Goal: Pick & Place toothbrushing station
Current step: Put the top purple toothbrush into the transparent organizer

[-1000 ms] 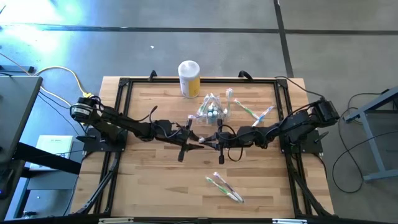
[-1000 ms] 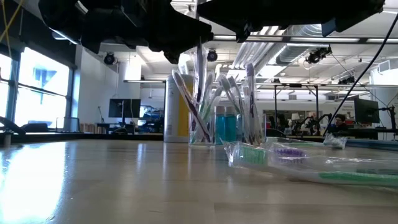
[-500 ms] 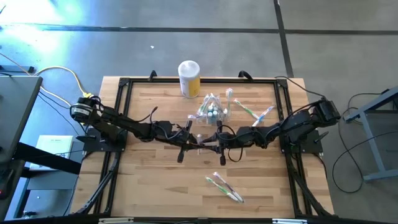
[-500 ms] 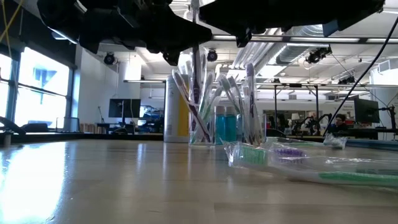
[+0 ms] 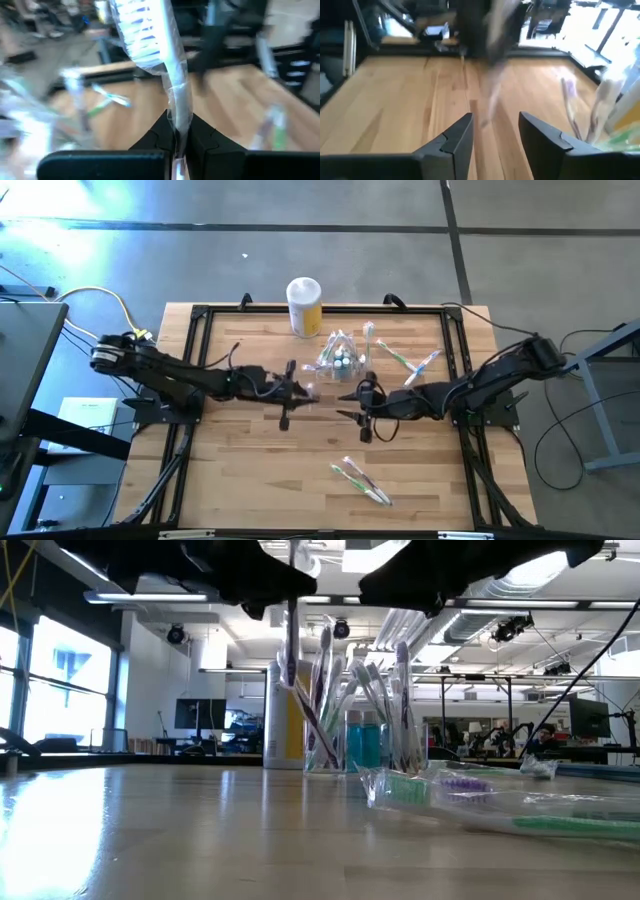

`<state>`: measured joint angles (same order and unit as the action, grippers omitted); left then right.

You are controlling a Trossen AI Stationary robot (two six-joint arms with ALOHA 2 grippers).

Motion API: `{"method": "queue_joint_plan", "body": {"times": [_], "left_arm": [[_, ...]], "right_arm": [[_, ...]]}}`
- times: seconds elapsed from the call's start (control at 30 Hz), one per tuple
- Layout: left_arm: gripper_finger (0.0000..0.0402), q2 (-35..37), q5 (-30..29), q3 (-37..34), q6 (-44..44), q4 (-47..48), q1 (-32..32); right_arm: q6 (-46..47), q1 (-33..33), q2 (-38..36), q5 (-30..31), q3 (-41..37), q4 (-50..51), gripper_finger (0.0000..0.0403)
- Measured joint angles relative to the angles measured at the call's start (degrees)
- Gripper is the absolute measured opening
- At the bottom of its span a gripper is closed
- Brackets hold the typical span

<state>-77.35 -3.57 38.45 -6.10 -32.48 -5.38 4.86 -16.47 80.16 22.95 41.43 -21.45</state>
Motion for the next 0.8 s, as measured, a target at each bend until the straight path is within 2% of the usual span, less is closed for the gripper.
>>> {"method": "queue_joint_plan", "body": {"times": [0.1, 0.37, 0.6, 0.8], "left_arm": [[0.0014, 1.78, -0.05, -0.43, 0.14, 0.6, 3.71], [0.0014, -0.03, 5.57, -4.78, 4.22, -12.6, 13.97], [0.0014, -6.38, 7.06, -5.02, 6.86, -20.38, 17.36], [0.0014, -10.15, 6.13, -4.91, 6.76, -25.26, 19.05]], "right_arm": [[1.01, -0.76, -0.89, 0.01, 0.0, 1.68, 0.0145], [0.98, -1.39, -0.79, 0.05, 0.0, 1.76, 0.0144], [-0.57, -1.36, -0.79, 0.06, 0.0, 1.8, 0.0142], [-0.57, -1.04, -0.79, 0.06, 0.0, 1.75, 0.0142]]}}
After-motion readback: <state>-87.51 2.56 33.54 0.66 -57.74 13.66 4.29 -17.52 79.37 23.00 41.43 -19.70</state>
